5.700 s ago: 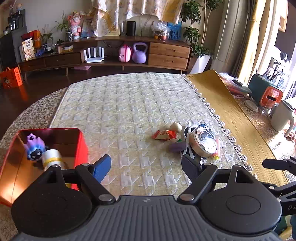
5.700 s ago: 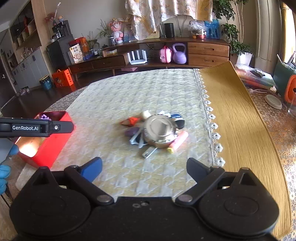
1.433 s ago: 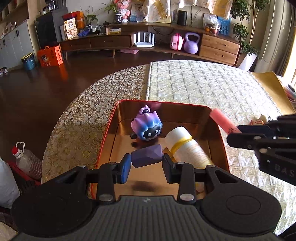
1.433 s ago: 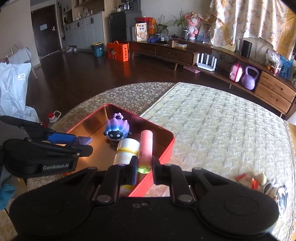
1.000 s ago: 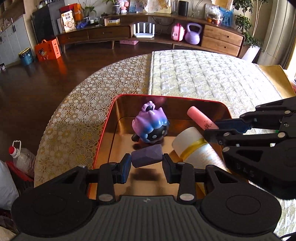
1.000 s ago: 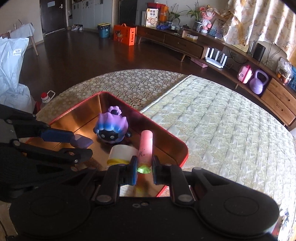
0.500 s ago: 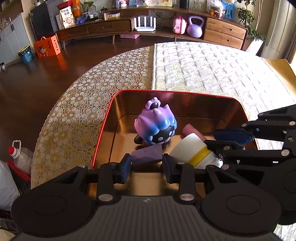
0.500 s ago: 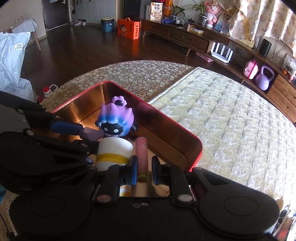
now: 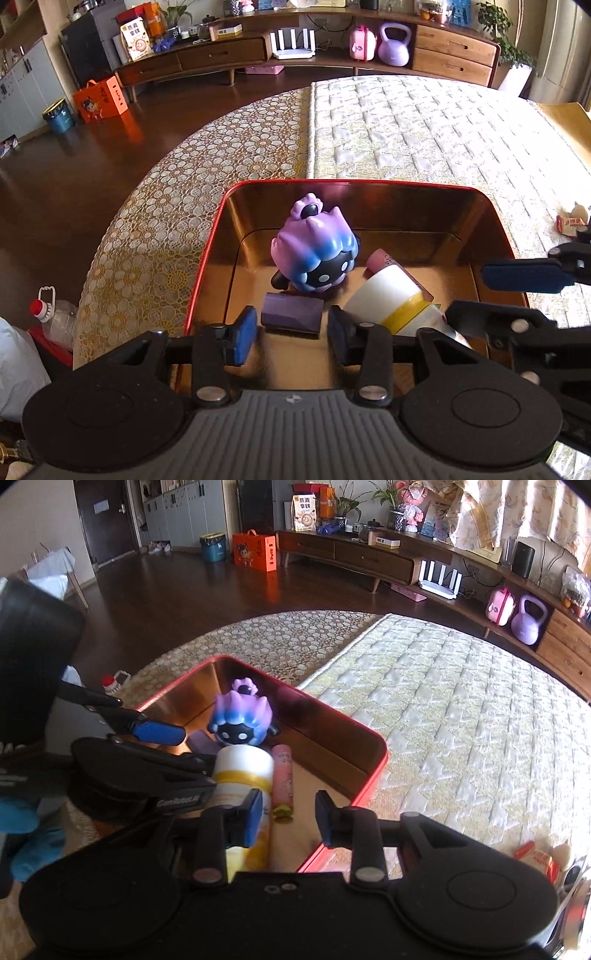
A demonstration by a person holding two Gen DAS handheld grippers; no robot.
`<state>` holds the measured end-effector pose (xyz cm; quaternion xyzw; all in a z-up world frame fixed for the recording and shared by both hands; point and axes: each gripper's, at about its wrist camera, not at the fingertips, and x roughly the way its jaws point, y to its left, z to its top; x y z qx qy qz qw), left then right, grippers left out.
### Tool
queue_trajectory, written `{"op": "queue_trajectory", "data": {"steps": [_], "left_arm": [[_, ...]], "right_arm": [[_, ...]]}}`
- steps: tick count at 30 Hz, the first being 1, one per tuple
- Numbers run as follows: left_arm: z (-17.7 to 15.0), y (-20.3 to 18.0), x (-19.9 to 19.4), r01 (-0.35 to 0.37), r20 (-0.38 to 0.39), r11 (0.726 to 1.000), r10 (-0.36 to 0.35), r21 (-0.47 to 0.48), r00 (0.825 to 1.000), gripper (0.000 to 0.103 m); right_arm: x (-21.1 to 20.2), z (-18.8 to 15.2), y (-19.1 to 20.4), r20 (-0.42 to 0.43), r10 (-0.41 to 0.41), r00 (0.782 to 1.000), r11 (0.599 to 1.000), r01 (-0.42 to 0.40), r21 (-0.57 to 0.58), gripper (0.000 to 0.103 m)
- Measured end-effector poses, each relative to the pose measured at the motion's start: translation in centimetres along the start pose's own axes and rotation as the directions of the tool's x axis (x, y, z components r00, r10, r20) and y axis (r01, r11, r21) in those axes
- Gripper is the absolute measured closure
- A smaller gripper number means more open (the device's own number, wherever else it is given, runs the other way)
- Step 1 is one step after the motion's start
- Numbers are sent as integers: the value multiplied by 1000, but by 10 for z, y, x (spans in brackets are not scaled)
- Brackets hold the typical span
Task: Organize rigid objects
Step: 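Open the left tool to drop the purple block while the right tool releases the pink stick into the box, then move both tools back from the box to the item pile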
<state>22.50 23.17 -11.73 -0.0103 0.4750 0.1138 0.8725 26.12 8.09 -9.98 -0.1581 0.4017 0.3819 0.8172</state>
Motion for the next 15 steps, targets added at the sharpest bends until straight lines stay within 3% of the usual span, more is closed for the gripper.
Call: {"op": "queue_trajectory", "data": {"steps": [3,15], "left_arm": [[-3,1,-8,5,15,1000,-5,-4,1000,51],[-13,-3,-55,28,76,1000,-27,-13,997,51]], "right_arm": [[-9,-3,2,11,11,1000,1000,-11,-2,67],[-53,-14,13,70,40,997,999,-41,6,54]]}}
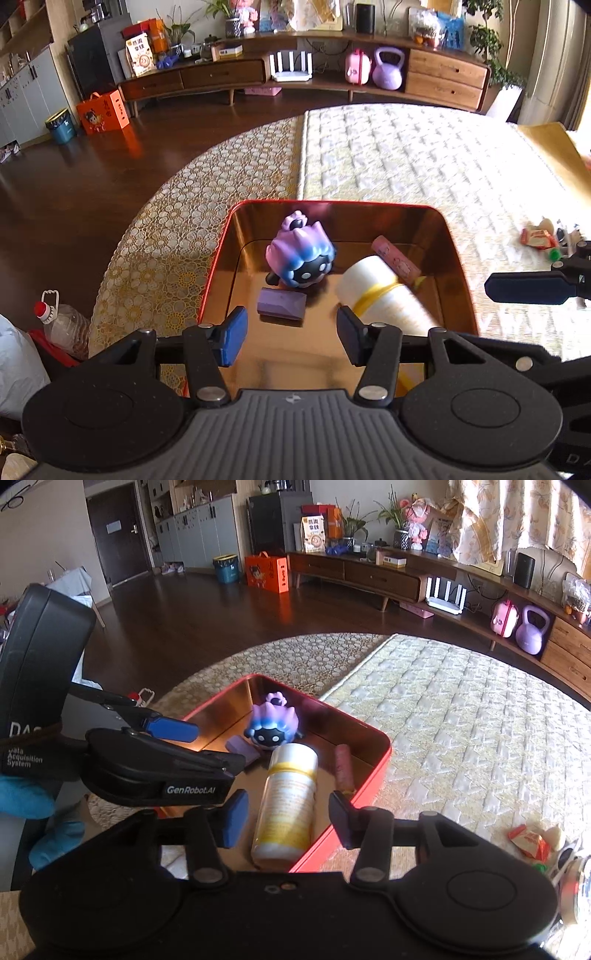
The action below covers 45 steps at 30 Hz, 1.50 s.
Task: Organize rigid objects
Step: 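Move both tools back from the box to the item pile, then reach the left tool toward the red snack packet while the right tool approaches the silver tin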
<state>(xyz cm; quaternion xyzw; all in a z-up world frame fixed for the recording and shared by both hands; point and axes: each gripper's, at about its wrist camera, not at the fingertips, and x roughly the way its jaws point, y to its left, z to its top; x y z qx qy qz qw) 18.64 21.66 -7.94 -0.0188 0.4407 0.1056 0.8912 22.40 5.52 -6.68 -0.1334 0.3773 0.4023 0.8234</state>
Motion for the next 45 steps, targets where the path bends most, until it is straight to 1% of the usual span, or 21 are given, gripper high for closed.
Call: {"op": "queue_trajectory", "data": {"steps": [5,12,14,15,16,18,22,26,28,31,34,38,40,45], "left_arm": [[-4,-7,-25,29,41,1000,-29,-4,999,51],[-8,-18,-56,61,86,998,-62,8,994,51],[-10,-22,-63,70,94,997,-71,11,993,51],[-11,-24,-66,76,97,997,-77,11,992,47],[-12,-26,-69,82,101,997,-83,13,991,40],[-16,-30,-75,93,118,996,-94,18,989,34],[-21,-44,-83,124,121,992,-127,32,985,34],[-25,-61,-88,153,121,987,-158,53,980,34],[-25,-70,-91,164,124,984,-171,62,977,31],[-27,-81,-93,179,137,982,-186,62,973,28],[-27,-95,-92,197,131,978,-204,64,970,28],[-27,-111,-89,218,126,974,-224,63,966,26],[-26,-120,-88,225,130,972,-232,64,964,19],[-20,-144,-79,229,125,971,-236,67,964,19]], "right_arm": [[-23,-8,4,28,0,1000,1000,0,7,46],[-55,-21,4,65,-6,998,1000,5,26,39],[-64,-26,3,75,-14,997,999,12,35,35],[-67,-28,2,78,-14,997,999,11,40,34],[-72,-31,1,82,-15,997,999,11,46,33],[-79,-36,-1,89,-20,996,998,15,57,30],[-94,-50,-7,101,-46,994,996,38,81,22],[-107,-63,-16,116,-72,991,992,60,108,14],[-113,-70,-22,122,-96,988,989,80,127,12],[-122,-79,-32,133,-118,984,983,98,154,6],[-129,-88,-43,138,-135,981,978,110,176,5],[-139,-102,-61,145,-186,972,966,153,210,2],[-142,-109,-71,147,-208,967,958,171,230,0],[-150,-125,-98,147,-246,958,942,200,271,0]]}}
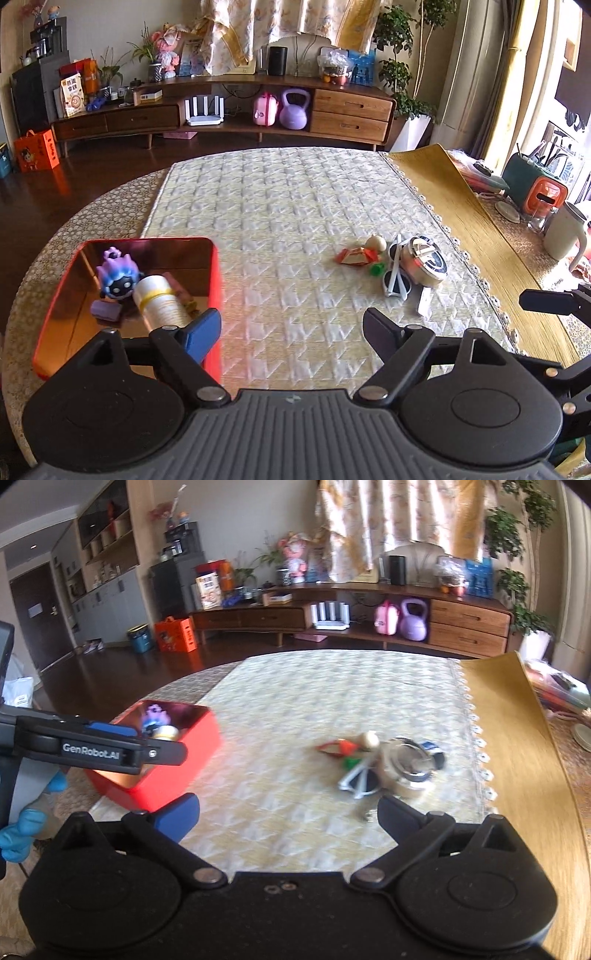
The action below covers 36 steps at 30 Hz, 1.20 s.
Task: Organize rigid objects
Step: 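Reach the left tool toward the red snack packet while the right tool approaches the silver tin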
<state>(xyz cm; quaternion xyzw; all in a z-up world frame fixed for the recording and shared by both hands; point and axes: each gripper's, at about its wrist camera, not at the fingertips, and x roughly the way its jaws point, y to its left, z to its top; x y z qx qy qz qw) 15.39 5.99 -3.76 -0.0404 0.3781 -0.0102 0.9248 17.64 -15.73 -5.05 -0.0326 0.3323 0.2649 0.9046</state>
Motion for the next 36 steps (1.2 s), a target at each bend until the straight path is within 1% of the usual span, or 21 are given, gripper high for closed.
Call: {"op": "queue_trajectory", "data": {"steps": [7,12,14,16,19,24,26,28,32,36], "left_arm": [[11,-25,29,-7,-11,1000,7,15,1000,19],[22,-42,54,0,-24,999,0,40,1000,19],[26,-49,65,19,-30,998,-17,66,999,19],[30,-55,76,16,-37,996,-13,85,999,19],[36,-60,94,18,-48,997,-14,80,999,19],[47,-67,125,22,-61,998,-18,63,998,19],[50,-72,136,13,-67,997,-8,74,998,19],[51,-76,149,8,-78,997,-2,82,997,19],[53,-80,172,3,-99,996,6,92,995,19],[53,-79,188,-3,-109,997,11,76,994,19]], "right_arm": [[2,-2,-46,-2,-42,999,998,42,41,0],[12,-2,-69,-14,-60,998,997,60,41,0],[17,-2,-79,-18,-64,998,997,65,40,0],[22,-1,-87,-22,-67,997,997,68,34,0],[32,1,-98,-29,-73,997,997,74,27,0],[51,8,-111,-33,-73,997,997,73,17,1],[60,10,-115,-41,-74,996,997,74,13,4],[68,13,-120,-48,-63,997,998,64,12,6],[85,14,-124,-60,-49,997,999,49,8,6],[96,14,-126,-68,-36,997,999,37,9,6]]}}
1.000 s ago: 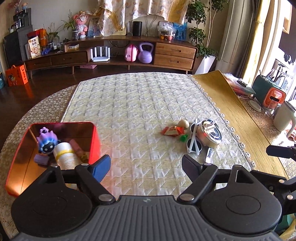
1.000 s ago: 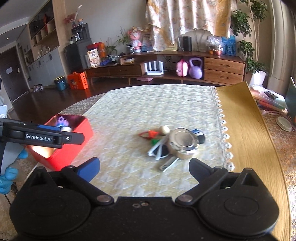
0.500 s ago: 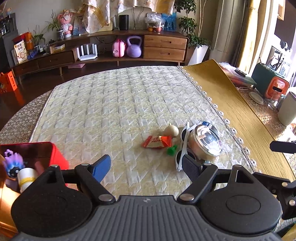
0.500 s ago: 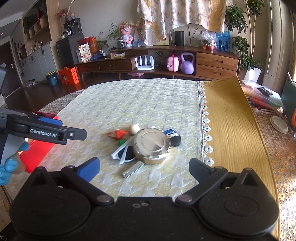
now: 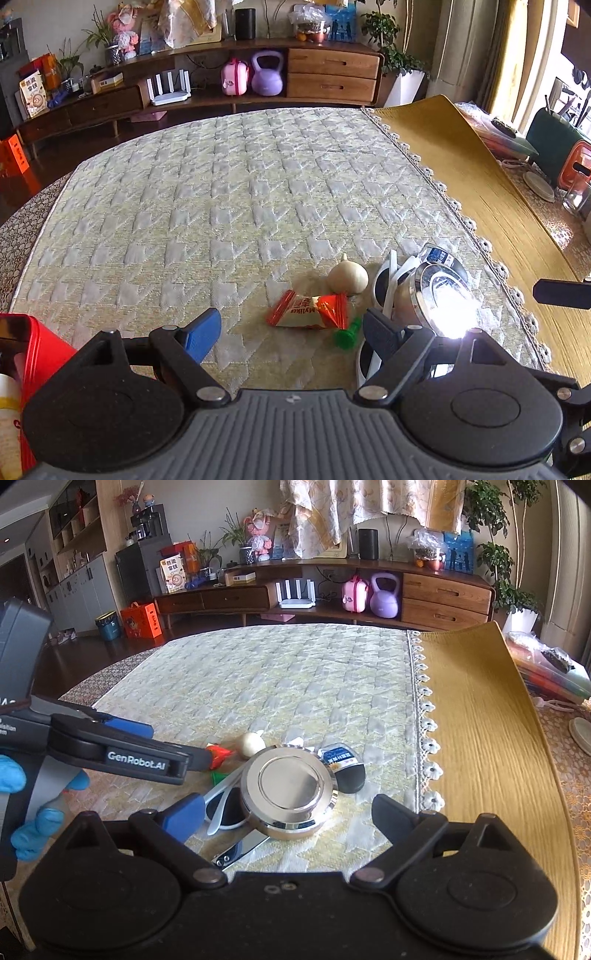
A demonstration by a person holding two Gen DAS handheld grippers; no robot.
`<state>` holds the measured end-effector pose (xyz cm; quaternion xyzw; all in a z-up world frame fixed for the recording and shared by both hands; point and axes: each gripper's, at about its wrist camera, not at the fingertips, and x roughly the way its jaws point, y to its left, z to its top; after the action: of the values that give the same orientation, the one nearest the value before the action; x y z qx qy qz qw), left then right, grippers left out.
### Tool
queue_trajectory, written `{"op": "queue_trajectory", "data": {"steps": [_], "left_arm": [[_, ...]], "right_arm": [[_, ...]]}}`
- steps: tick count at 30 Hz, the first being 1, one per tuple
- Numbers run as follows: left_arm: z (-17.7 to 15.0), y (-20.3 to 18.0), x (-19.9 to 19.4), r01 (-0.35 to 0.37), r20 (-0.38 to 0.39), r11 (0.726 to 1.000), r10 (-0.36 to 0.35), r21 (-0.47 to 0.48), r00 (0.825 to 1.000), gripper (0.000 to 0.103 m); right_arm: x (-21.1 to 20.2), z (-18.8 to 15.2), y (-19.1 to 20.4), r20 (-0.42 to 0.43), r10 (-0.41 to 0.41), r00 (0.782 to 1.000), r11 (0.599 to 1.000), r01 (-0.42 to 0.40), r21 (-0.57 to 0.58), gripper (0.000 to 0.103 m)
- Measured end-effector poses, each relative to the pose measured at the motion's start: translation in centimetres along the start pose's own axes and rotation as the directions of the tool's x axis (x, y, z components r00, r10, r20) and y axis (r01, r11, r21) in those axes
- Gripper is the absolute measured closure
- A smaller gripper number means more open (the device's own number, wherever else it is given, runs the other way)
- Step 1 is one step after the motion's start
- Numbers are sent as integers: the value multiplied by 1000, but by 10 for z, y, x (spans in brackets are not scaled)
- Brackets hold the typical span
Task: Organize rigid objects
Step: 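Reach the left tool toward the red snack packet while the right tool approaches the silver tin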
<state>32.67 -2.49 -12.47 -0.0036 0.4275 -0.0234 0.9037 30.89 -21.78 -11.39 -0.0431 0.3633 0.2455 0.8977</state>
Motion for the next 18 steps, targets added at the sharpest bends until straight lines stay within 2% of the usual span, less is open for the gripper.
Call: {"op": "queue_trajectory", "data": {"steps": [8,13,18], "left_arm": [[2,1,25,9,-22,1000,-9,3,1000,19],[3,9,36,25,-42,999,-27,-27,999,19],[3,9,39,14,-22,1000,-15,-19,1000,19]], "right_arm": [[17,5,-1,-8,9,1000,1000,-9,3,6],[28,5,-4,-17,21,1000,1000,-20,16,7],[34,5,-7,-20,19,1000,1000,-19,15,7]]}}
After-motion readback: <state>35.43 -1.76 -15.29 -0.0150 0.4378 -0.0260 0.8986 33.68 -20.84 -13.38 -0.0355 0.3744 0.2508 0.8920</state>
